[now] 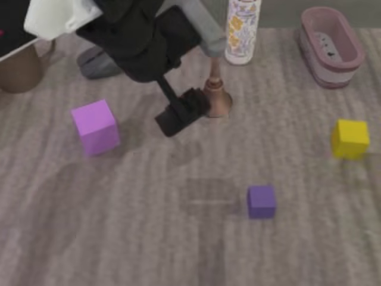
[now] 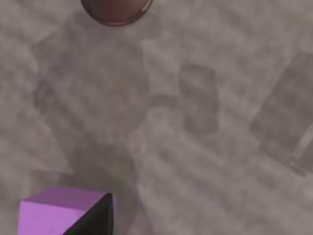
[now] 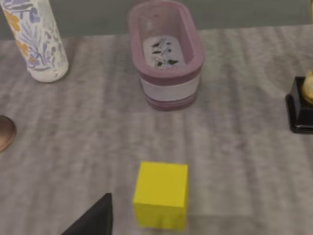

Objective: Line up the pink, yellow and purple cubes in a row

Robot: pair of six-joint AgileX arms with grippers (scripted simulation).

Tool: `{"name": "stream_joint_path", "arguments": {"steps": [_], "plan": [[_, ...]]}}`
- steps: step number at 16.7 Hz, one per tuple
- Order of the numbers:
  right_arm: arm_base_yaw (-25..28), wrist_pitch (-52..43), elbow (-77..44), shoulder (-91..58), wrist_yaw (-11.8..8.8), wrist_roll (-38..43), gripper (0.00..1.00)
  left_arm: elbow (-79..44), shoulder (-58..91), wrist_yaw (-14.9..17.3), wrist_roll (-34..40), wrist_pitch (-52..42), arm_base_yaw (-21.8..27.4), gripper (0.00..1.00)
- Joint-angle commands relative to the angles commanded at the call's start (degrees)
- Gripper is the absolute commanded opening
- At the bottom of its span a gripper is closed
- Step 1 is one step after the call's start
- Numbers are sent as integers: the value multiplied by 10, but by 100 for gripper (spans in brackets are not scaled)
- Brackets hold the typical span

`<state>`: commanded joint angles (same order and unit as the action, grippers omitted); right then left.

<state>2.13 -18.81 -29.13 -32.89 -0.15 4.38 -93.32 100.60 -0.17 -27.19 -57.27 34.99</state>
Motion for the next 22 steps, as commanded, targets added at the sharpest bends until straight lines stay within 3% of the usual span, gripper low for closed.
{"name": "stream_joint_path", "arguments": {"steps": [6, 12, 17, 22], "plan": [[16, -197, -273, -363, 5, 38, 100, 367, -403, -6, 105, 202, -152, 100], [32, -371, -526, -693, 7, 72, 100, 690, -734, -5, 195, 398, -273, 100], [43, -461, -686, -875, 5, 94, 100, 870, -935, -1, 250, 523, -338, 100], [47, -489, -748, -933, 3, 102, 100, 933, -1006, 2, 272, 573, -361, 100]]}}
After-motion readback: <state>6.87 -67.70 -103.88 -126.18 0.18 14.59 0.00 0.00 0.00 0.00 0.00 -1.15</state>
